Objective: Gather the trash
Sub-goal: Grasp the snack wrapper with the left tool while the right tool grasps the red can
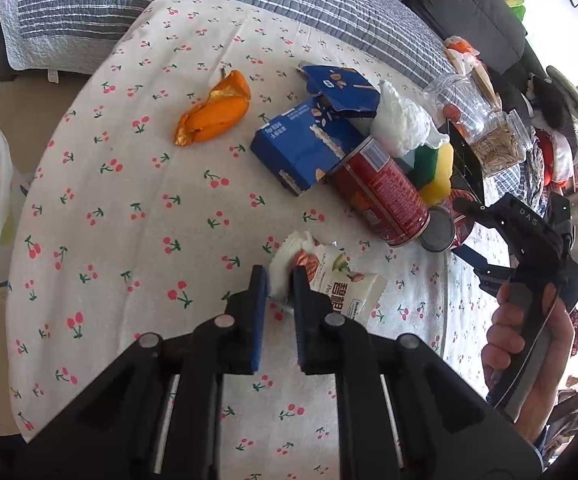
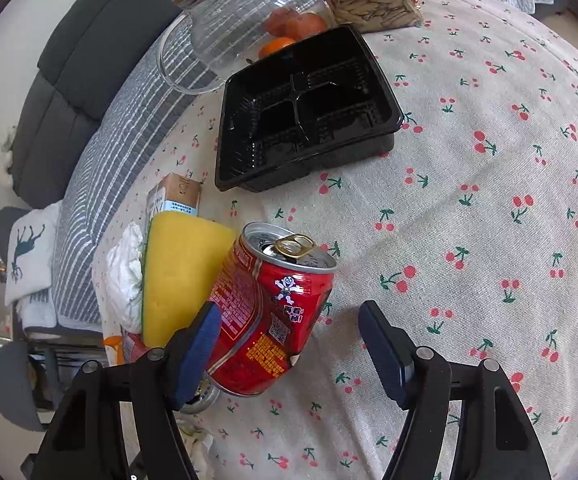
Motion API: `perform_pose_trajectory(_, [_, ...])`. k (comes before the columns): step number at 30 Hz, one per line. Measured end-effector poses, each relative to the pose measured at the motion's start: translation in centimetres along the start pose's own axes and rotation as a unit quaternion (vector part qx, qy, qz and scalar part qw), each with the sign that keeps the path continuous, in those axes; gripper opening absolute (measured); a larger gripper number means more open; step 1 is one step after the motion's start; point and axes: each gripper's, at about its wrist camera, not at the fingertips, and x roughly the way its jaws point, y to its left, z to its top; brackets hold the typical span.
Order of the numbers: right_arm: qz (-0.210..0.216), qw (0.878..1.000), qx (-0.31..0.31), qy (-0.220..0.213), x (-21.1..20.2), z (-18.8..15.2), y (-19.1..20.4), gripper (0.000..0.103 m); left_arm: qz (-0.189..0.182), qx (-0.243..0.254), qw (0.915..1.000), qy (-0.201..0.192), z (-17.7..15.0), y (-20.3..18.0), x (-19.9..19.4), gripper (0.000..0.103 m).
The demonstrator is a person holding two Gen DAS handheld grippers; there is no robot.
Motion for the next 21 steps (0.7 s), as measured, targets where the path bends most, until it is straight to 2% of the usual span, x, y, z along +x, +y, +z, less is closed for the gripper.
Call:
perform_pose_trajectory(5, [0.004, 1.0, 0.0, -0.01, 0.5, 0.1, 0.6, 0.067, -0.002, -0.005, 0.9998, -0.017, 0.5, 0.7, -0.9, 0.013])
perform_pose_trajectory(10, [0.009, 1.0, -0.002, -0.014, 0.7, 0.1, 0.7, 0.044, -0.008, -0.011, 0.9994, -0.033, 0.7, 1.4, -2.0, 0.012])
perform_pose_trajectory(12, [0.02, 1.0, -0.006, -0.014, 0.8, 0.0, 0.8, 0.038, -0.009, -0.01, 0.9992, -0.038, 0.8, 1.4, -2.4, 0.012])
perform_pose_trajectory(17, [0.0, 0.999, -0.043, -0.03, 0.1, -0.9, 2.2, 0.037, -0.012, -0.009, 0.9985, -0.052, 1.0, 1.7, -3.5, 0.012])
perform_pose_trajectory(21, [-0.011, 0.997, -0.049, -0.052, -1.4, -1.6, 2.5, 0.036, -0.013, -0.009, 0.9977, -0.066, 1.4, 2.3, -4.7, 0.012])
